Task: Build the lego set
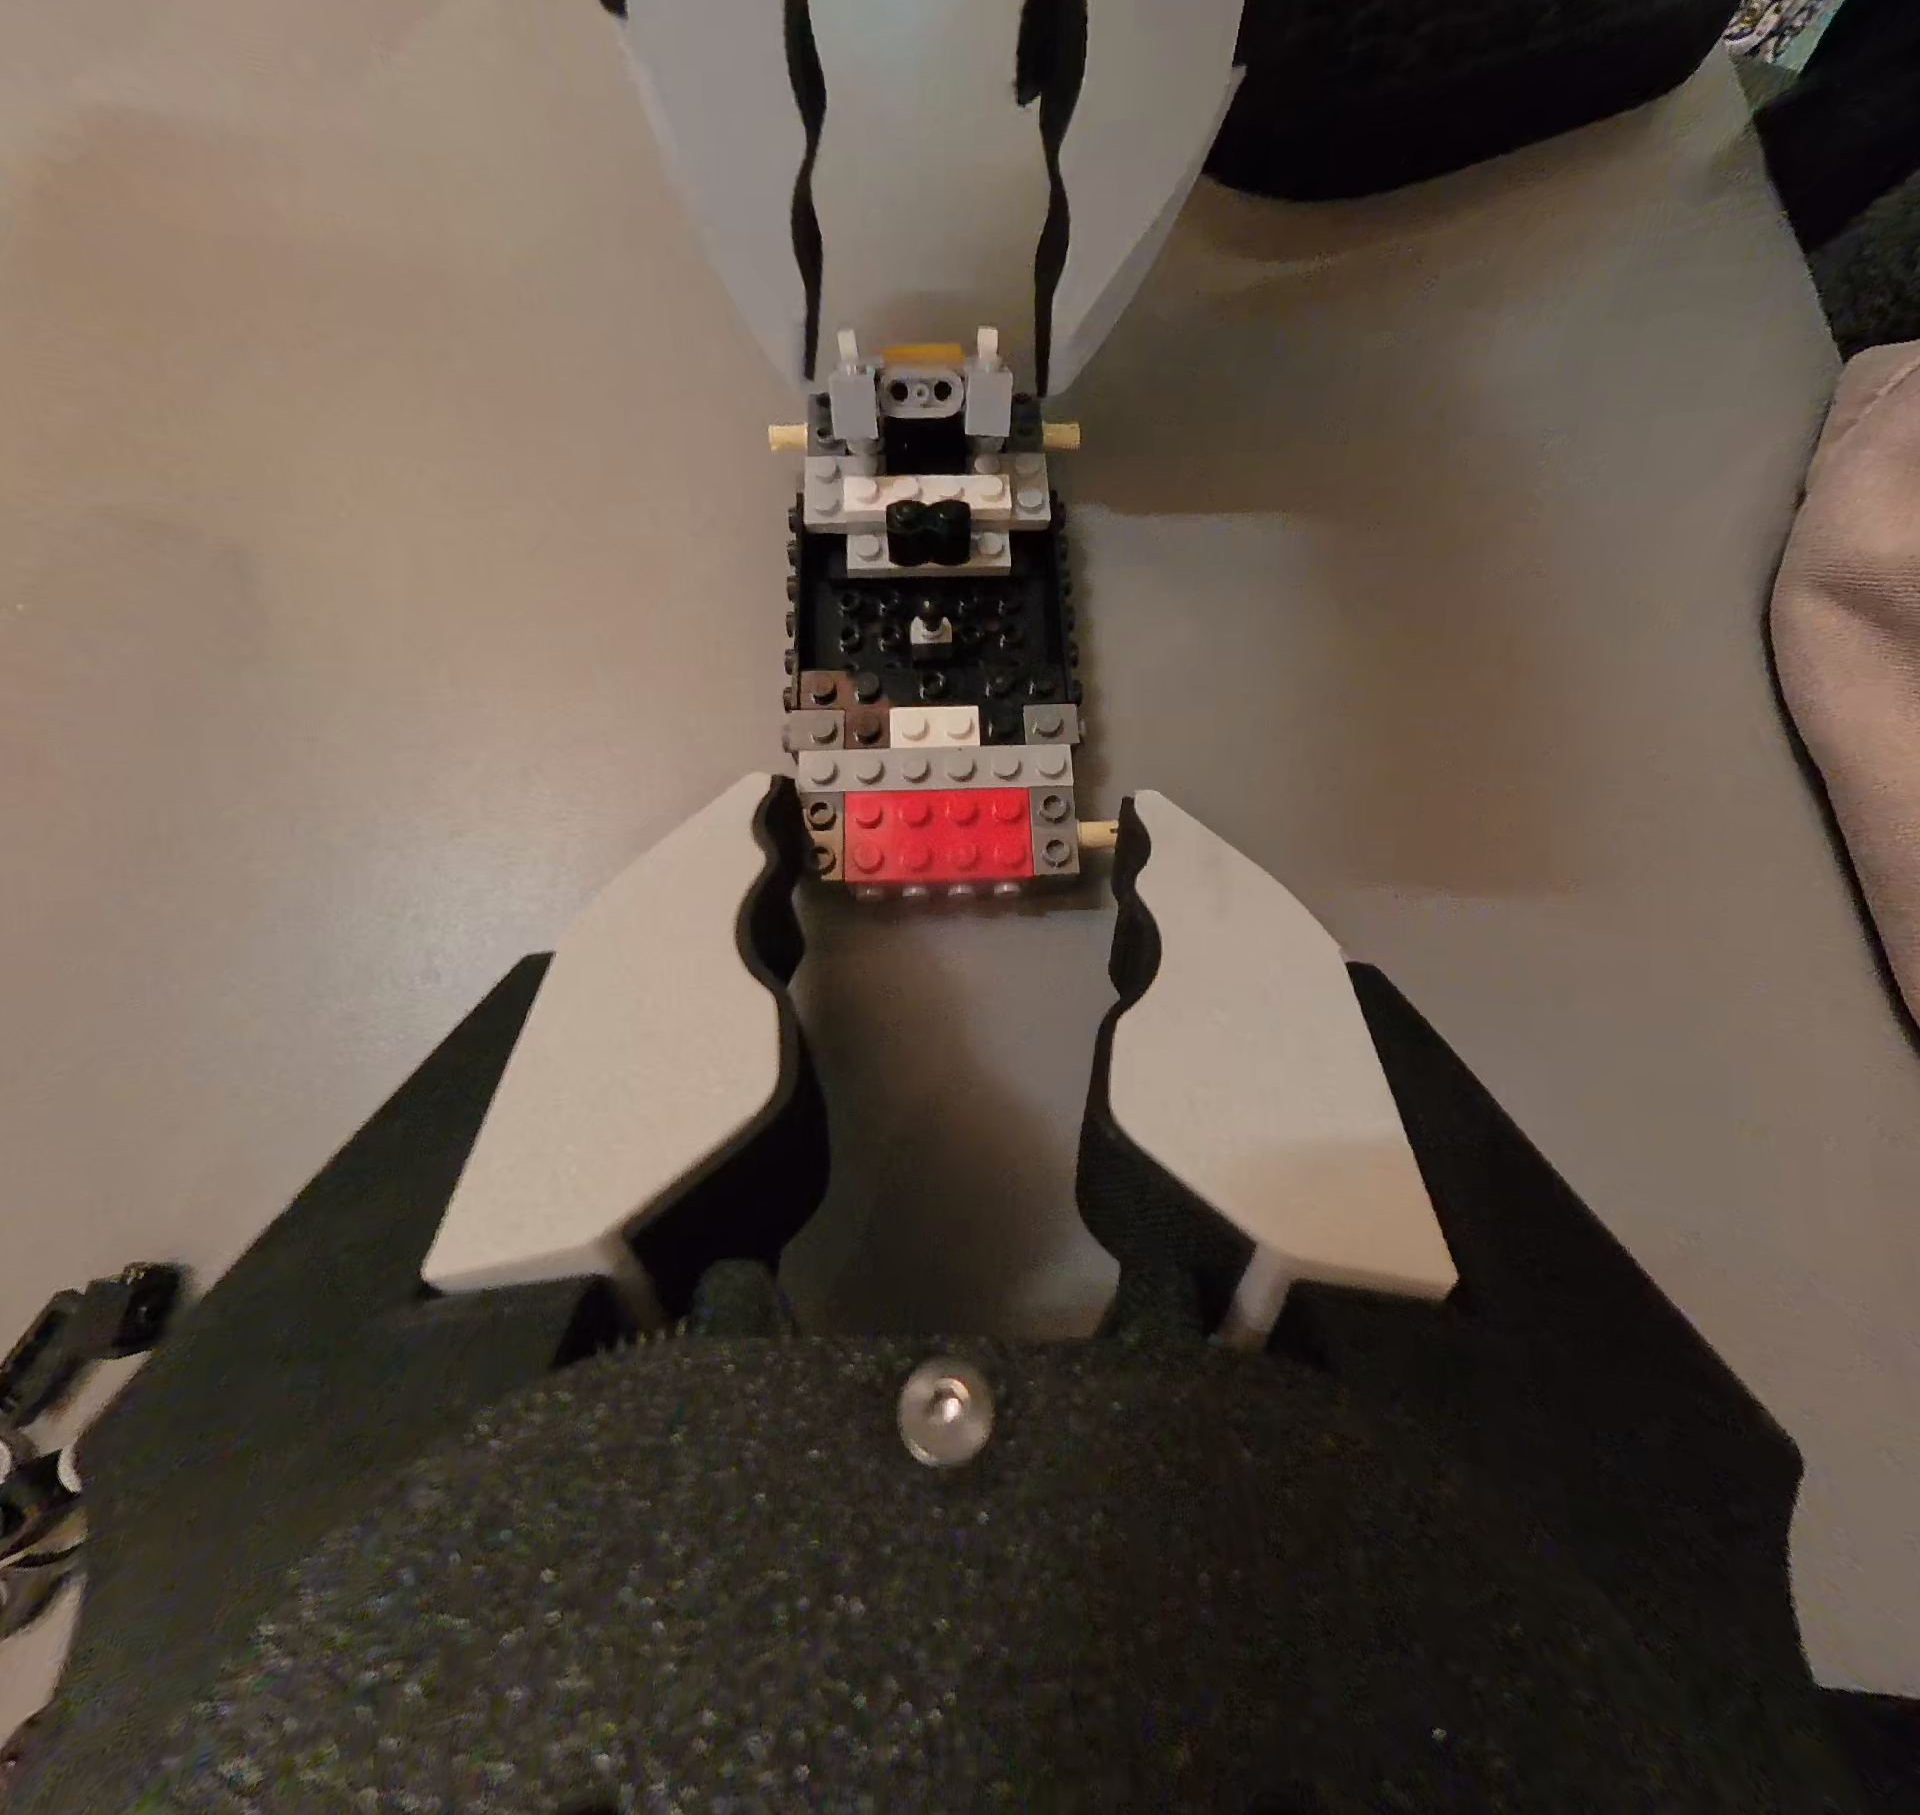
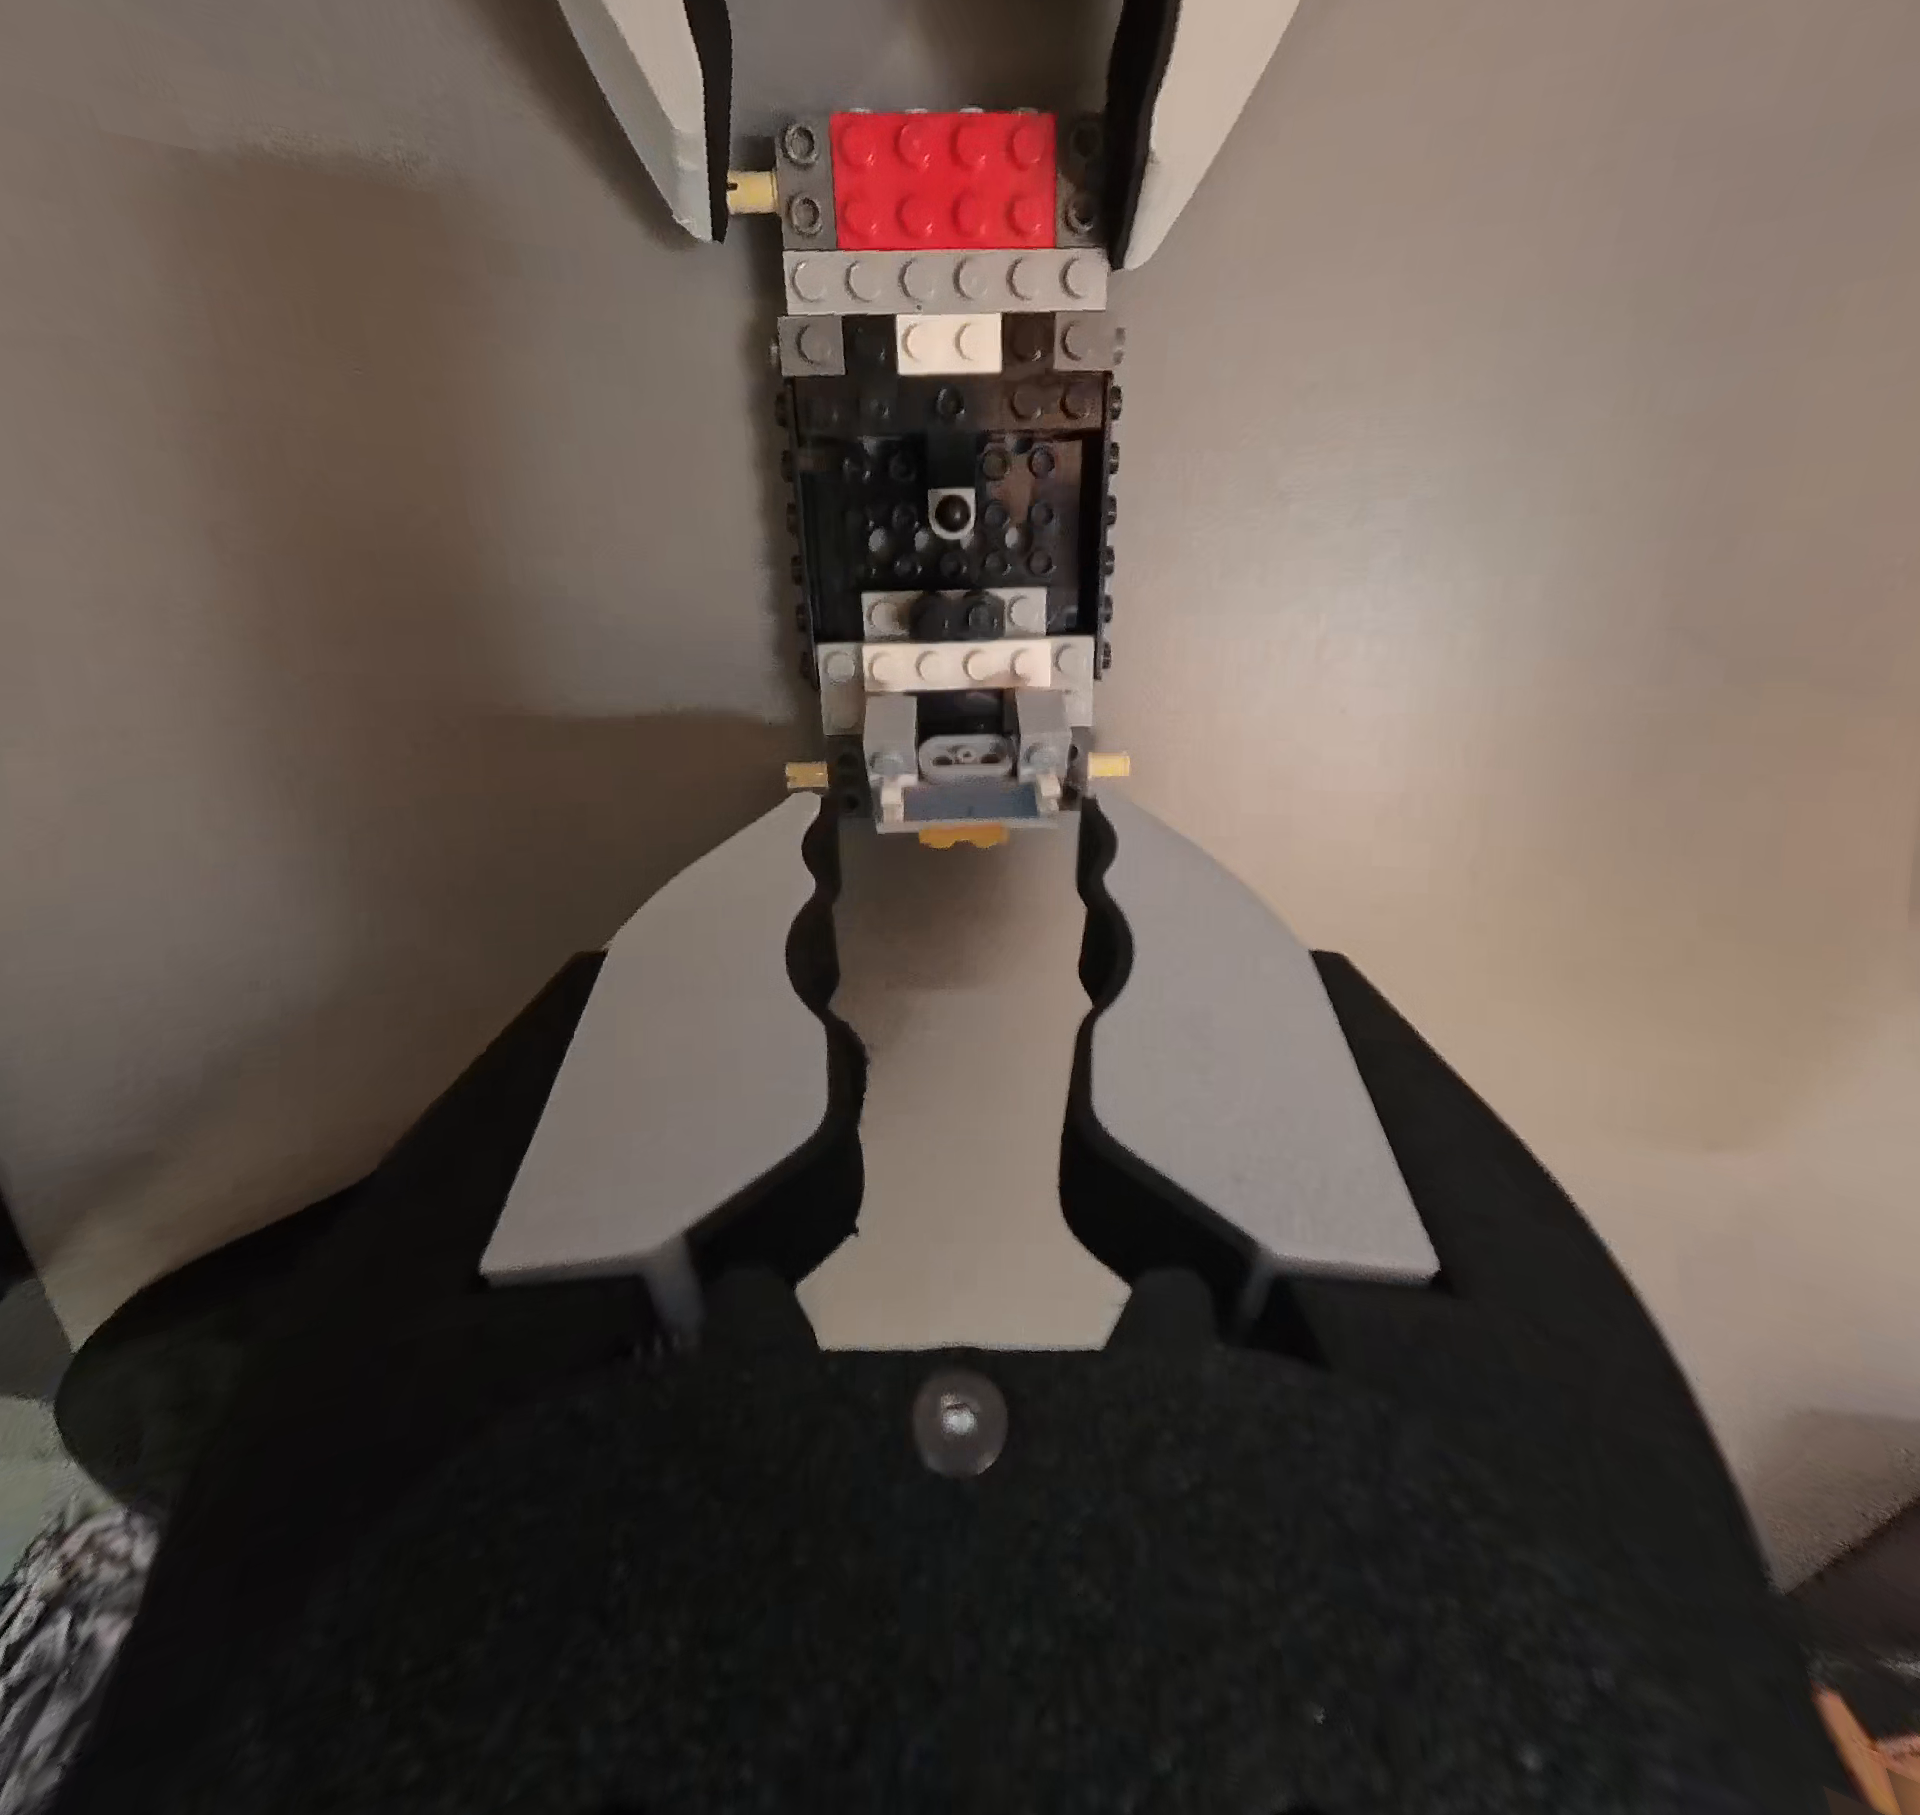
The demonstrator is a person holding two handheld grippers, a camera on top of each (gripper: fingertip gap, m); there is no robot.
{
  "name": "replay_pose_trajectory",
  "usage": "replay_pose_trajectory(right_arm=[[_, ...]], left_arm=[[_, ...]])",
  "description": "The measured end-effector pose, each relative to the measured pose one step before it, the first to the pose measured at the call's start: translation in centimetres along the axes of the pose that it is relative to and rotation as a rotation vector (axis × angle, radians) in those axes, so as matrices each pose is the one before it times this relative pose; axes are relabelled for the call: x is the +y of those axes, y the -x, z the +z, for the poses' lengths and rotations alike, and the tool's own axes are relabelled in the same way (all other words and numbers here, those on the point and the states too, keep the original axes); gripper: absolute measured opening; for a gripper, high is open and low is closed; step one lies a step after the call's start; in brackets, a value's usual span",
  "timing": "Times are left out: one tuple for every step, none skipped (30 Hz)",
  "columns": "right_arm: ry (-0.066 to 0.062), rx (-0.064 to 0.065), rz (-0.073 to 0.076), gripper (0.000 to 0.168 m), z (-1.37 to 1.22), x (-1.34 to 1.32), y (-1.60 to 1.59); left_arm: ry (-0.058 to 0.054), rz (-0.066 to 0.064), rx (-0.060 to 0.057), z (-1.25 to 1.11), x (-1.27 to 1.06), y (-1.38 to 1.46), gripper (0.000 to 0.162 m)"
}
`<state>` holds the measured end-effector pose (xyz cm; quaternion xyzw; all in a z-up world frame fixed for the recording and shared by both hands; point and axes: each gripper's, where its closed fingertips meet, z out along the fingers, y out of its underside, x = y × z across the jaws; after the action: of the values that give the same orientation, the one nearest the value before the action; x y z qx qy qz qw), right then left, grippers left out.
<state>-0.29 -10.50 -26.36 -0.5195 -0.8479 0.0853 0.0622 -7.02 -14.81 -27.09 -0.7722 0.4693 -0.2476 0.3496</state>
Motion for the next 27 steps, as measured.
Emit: replay_pose_trajectory(right_arm=[[-0.0283, 0.0071, 0.0024, 0.044, -0.13, -0.042, -0.074], [-0.0291, 0.0041, 0.0038, 0.044, -0.121, -0.068, -0.033], [-0.0262, 0.0018, 0.006, 0.044, -0.099, -0.072, -0.01], [-0.0245, 0.0057, 0.0041, 0.044, -0.053, -0.099, -0.048], [-0.0224, 0.0082, 0.0014, 0.044, -0.021, -0.111, -0.068], [-0.021, 0.0042, 0.0022, 0.044, -0.002, -0.127, -0.02], [-0.0204, -0.0035, 0.0034, 0.043, 0.029, -0.137, 0.077], [-0.0165, -0.0046, 0.0036, 0.043, 0.049, -0.106, 0.099], [-0.0103, 0.0024, 0.0016, 0.042, 0.085, -0.036, -0.011], [-0.0083, 0.0039, -0.0022, 0.042, 0.076, -0.002, -0.022], [-0.0116, 0.0002, -0.0006, 0.042, 0.055, -0.045, 0.021], [-0.0109, 0.0006, 0.0038, 0.04, 0.032, -0.041, -0.007], [-0.0095, 0.0002, 0.0036, 0.038, 0.028, -0.015, -0.011], [-0.0112, 0.001, 0.0013, 0.035, 0.01, -0.026, -0.018], [-0.0116, 0.0019, 0.0015, 0.034, 0.012, -0.011, -0.02], [-0.0085, -0.0007, 0.0032, 0.033, 0.009, 0.013, 0.006], [-0.008, -0.002, 0.004, 0.033, 0.011, 0.027, 0.04], [-0.0075, -0.002, 0.0043, 0.033, 0.017, 0.013, 0.044], [-0.0097, 0.0008, 0.003, 0.033, -0.011, -0.022, 0.013], [-0.011, 0.0026, 0.0029, 0.033, -0.027, -0.037, -0.017], [-0.0134, 0.0033, 0.0034, 0.034, -0.05, -0.062, -0.034], [-0.0146, 0.0034, 0.0038, 0.035, -0.075, -0.064, -0.053], [-0.0159, 0.004, 0.004, 0.037, -0.073, -0.055, -0.072], [-0.015, 0.0016, 0.0045, 0.039, -0.061, -0.003, -0.047], [-0.0123, -0.0029, 0.0071, 0.041, -0.021, 0.045, 0.0], [-0.0148, 0.0021, 0.0067, 0.042, 0.013, 0.036, -0.065], [-0.0189, 0.0023, 0.0034, 0.043, 0.034, -0.015, -0.057]], left_arm=[[-0.0008, -0.0016, 0.0002, -0.009, -0.001, 0.017, 0.057], [-0.001, -0.002, 0.001, -0.011, -0.014, 0.013, 0.057], [-0.0007, -0.0017, 0.0008, -0.009, -0.013, 0.004, 0.057], [-0.0003, -0.0011, 0.0004, -0.002, -0.001, 0.001, 0.057], [0.0005, -0.0005, 0.0004, 0.006, 0.011, 0.0, 0.057], [0.0007, -0.0003, 0.0003, 0.004, 0.014, 0.003, 0.057], [-0.0005, -0.0005, 0.0003, -0.01, -0.009, -0.004, 0.057], [-0.0003, -0.0009, 0.0001, -0.002, -0.002, 0.006, 0.057], [-0.0006, -0.001, -0.0006, -0.006, -0.013, 0.013, 0.057], [-0.0005, -0.0009, 0.0002, -0.008, 0.001, 0.01, 0.057], [-0.0003, -0.0007, -0.0001, -0.005, 0.001, 0.002, 0.057], [-0.0001, 0.0, -0.0002, 0.0, -0.001, 0.003, 0.057], [0.0003, 0.0006, -0.0004, 0.008, 0.009, -0.004, 0.057], [0.0004, 0.0008, -0.0005, 0.001, 0.002, -0.002, 0.057], [0.0, 0.0007, -0.0005, -0.003, 0.003, 0.003, 0.057], [-0.0012, 0.0009, -0.0008, -0.01, -0.025, -0.002, 0.057], [-0.0028, 0.0015, -0.0012, -0.022, -0.039, 0.006, 0.057], [-0.0027, 0.001, -0.0006, -0.02, -0.042, 0.005, 0.057], [-0.0021, -0.0003, -0.001, -0.019, -0.026, 0.022, 0.057], [-0.0025, -0.001, -0.0007, -0.016, -0.032, 0.014, 0.057], [-0.0032, -0.0009, -0.0007, -0.029, -0.041, 0.032, 0.057], [-0.004, -0.0004, -0.0015, -0.025, -0.062, 0.032, 0.057], [-0.0035, -0.0005, -0.0008, -0.035, -0.051, 0.027, 0.057], [-0.0016, -0.0015, -0.0001, -0.01, -0.019, 0.021, 0.057], [-0.0012, -0.0013, -0.0006, -0.005, -0.02, 0.024, 0.057], [-0.001, -0.0009, 0.0, -0.007, -0.016, 0.02, 0.057], [-0.0005, -0.0007, 0.0002, -0.006, -0.013, 0.005, 0.057]])
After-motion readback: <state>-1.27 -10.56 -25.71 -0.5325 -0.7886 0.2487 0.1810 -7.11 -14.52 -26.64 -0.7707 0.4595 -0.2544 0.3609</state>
